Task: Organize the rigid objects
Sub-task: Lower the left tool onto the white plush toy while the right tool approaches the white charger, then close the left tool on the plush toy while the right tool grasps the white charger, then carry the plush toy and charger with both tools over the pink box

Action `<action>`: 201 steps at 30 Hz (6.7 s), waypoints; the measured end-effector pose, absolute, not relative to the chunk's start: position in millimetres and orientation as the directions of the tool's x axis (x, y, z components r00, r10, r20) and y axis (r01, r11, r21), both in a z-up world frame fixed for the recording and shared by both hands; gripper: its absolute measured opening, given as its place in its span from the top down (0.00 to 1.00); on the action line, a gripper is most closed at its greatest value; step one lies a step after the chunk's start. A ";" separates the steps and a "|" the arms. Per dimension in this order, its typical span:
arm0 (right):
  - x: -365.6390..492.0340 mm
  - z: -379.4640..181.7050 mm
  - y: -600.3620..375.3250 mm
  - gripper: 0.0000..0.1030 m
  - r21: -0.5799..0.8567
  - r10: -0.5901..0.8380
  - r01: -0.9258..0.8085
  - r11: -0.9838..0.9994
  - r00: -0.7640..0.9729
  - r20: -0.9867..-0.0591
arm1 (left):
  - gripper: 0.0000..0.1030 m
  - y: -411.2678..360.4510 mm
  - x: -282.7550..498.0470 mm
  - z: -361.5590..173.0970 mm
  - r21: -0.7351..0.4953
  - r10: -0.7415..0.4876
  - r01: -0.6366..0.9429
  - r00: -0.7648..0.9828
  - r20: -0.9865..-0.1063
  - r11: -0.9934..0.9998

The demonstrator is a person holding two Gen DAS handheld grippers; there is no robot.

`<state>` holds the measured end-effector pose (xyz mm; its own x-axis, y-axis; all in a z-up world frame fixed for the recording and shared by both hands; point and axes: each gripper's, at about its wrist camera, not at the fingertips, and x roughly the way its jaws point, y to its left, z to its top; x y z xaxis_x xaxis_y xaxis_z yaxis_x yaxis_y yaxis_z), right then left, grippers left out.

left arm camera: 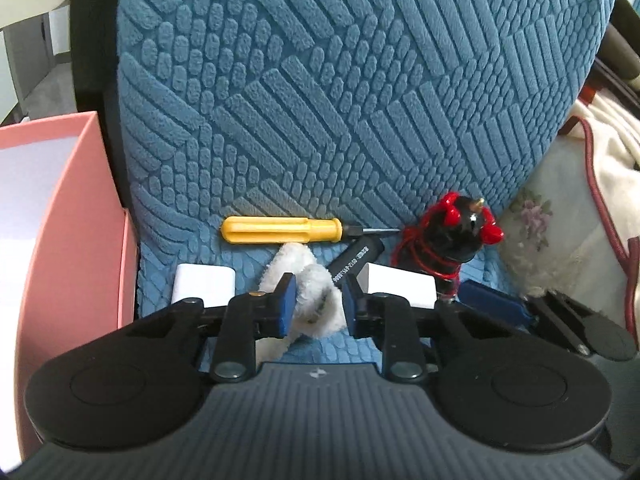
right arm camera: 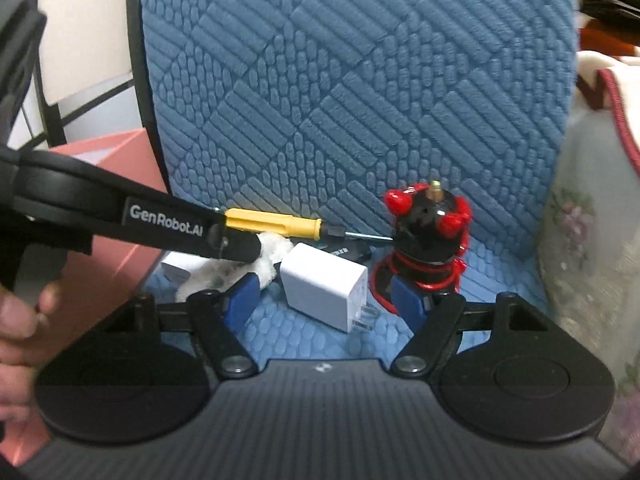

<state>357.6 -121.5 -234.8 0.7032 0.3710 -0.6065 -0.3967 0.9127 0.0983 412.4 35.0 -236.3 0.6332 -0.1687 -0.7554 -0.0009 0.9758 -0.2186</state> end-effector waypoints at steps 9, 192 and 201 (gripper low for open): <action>380.7 -245.3 -111.9 0.35 0.088 0.381 -0.425 0.901 0.677 -0.629 | 0.84 34.0 418.5 -242.0 -0.220 -0.172 -0.002 0.619 -0.766 0.975; 166.2 -105.3 65.3 0.69 0.283 0.576 -0.583 0.761 0.407 -0.709 | 0.49 268.3 121.1 -123.0 -0.358 -0.016 -0.351 0.694 -0.720 0.866; 199.6 -142.1 102.3 0.69 0.255 0.503 -0.536 0.805 0.389 -0.772 | 0.48 294.9 172.2 -163.7 -0.357 -0.079 -0.325 0.633 -0.770 0.875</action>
<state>199.6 102.3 -142.1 0.3887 0.5035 -0.7716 -0.5362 0.8047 0.2549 172.2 294.9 -163.7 0.6331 -0.0789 -0.7700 -0.3254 0.8755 -0.3573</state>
